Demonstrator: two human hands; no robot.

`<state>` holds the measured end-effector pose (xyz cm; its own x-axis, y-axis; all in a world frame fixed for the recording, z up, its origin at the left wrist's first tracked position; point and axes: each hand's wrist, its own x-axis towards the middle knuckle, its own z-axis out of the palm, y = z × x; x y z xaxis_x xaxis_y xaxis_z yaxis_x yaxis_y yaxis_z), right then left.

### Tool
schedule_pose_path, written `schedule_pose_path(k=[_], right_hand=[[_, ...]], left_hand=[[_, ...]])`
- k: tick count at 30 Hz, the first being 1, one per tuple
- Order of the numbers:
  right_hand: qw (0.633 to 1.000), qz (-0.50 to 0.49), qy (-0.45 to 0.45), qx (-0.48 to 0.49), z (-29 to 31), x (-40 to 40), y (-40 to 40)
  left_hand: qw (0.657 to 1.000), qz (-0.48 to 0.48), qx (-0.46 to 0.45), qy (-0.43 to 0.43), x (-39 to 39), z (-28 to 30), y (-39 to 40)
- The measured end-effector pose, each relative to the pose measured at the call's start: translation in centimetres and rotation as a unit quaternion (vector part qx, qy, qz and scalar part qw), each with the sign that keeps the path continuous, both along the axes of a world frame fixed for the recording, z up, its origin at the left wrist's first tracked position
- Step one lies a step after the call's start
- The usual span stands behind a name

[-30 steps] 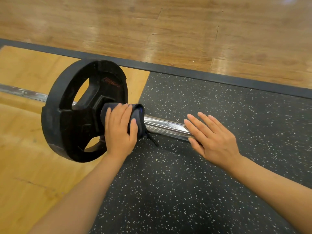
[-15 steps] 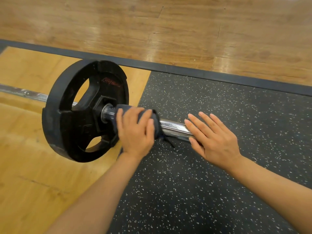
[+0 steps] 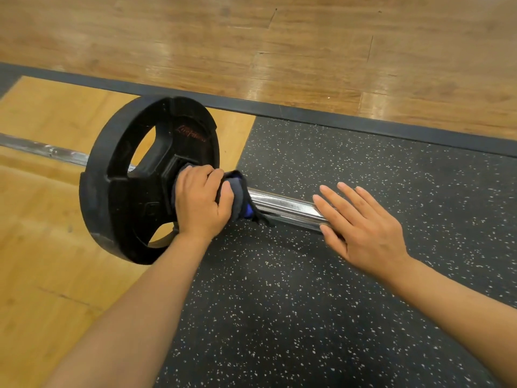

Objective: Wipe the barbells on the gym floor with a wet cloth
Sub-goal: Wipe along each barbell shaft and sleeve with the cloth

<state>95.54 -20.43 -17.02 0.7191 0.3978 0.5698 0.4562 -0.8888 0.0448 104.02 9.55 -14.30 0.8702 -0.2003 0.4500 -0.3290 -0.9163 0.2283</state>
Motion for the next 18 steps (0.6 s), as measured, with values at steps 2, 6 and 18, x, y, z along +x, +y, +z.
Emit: schedule_pose_path(k=[2,6,18], right_hand=[[1.000,-0.001,-0.002,0.001,0.0,0.1,0.0],[1.000,-0.001,0.000,0.003,0.1,0.1,0.1],[1.000,0.007,0.003,0.009,0.1,-0.1,0.0]], left_hand=[[0.999,0.032,-0.032,-0.007,-0.4,-0.1,-1.5],[0.996,-0.061,-0.064,-0.020,-2.6,-0.2,-5.4],[0.999,0.012,-0.031,0.022,-0.6,0.2,-1.2]])
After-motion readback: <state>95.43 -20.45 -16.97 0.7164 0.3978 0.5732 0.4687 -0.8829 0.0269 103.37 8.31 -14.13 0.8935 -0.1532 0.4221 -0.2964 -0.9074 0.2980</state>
